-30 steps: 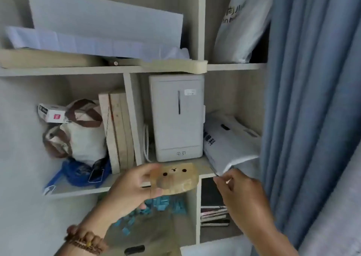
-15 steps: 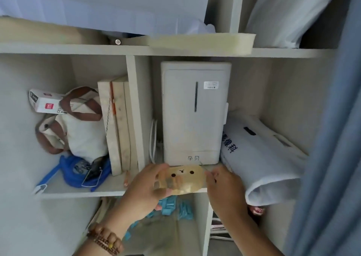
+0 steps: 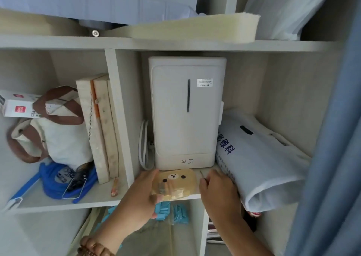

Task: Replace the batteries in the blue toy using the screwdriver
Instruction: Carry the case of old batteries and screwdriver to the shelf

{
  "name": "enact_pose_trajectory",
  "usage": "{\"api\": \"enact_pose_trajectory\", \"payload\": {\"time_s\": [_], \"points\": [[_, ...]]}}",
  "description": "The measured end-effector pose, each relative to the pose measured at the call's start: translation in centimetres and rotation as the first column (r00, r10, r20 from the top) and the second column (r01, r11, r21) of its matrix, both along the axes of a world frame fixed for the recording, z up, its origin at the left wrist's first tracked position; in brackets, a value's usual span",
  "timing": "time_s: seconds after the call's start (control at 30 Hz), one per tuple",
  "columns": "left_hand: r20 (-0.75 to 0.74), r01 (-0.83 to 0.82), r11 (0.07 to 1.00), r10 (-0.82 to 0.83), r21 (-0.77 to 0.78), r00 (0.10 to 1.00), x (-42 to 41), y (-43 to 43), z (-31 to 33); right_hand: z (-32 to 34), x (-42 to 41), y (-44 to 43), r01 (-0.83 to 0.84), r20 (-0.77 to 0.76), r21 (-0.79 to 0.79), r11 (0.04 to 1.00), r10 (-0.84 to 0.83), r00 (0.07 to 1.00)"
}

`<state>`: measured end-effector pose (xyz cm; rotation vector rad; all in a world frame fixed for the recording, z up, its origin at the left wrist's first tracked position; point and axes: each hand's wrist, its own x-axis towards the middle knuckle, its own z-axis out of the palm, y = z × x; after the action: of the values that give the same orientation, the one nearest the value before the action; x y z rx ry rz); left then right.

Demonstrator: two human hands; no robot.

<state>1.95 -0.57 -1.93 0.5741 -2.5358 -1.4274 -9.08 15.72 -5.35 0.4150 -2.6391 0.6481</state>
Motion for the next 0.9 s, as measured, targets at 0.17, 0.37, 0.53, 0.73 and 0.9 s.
{"api": "enact_pose_trajectory", "payload": {"time_s": [0.17, 0.37, 0.53, 0.73, 0.9], "points": [[0.022, 0.016, 1.0, -0.016, 0.01, 1.0, 0.0, 0.1, -0.3, -0.3, 0.0, 0.2, -0.023, -0.002, -0.045, 0.999, 0.023, 1.0], [-0.037, 0.051, 0.987, -0.058, -0.15, 0.998, -0.3, -0.3, -1.1, -0.4, -0.2, 0.2, -0.053, 0.005, -0.049, 0.997, 0.053, 0.999], [-0.032, 0.055, 0.988, -0.06, -0.142, 0.998, -0.4, -0.4, -0.9, -0.3, 0.1, 0.2, -0.063, -0.013, -0.038, 0.997, 0.062, 0.998], [0.024, 0.046, 0.993, -0.044, -0.106, 0.999, -0.8, -0.4, -0.4, -0.4, 0.0, 0.5, -0.087, -0.021, -0.046, 0.995, 0.086, 0.996], [0.016, 0.034, 0.996, -0.033, -0.084, 0.999, -0.8, -0.4, -0.6, -0.2, 0.0, 0.6, -0.084, -0.011, -0.019, 0.996, 0.084, 0.996]]}}
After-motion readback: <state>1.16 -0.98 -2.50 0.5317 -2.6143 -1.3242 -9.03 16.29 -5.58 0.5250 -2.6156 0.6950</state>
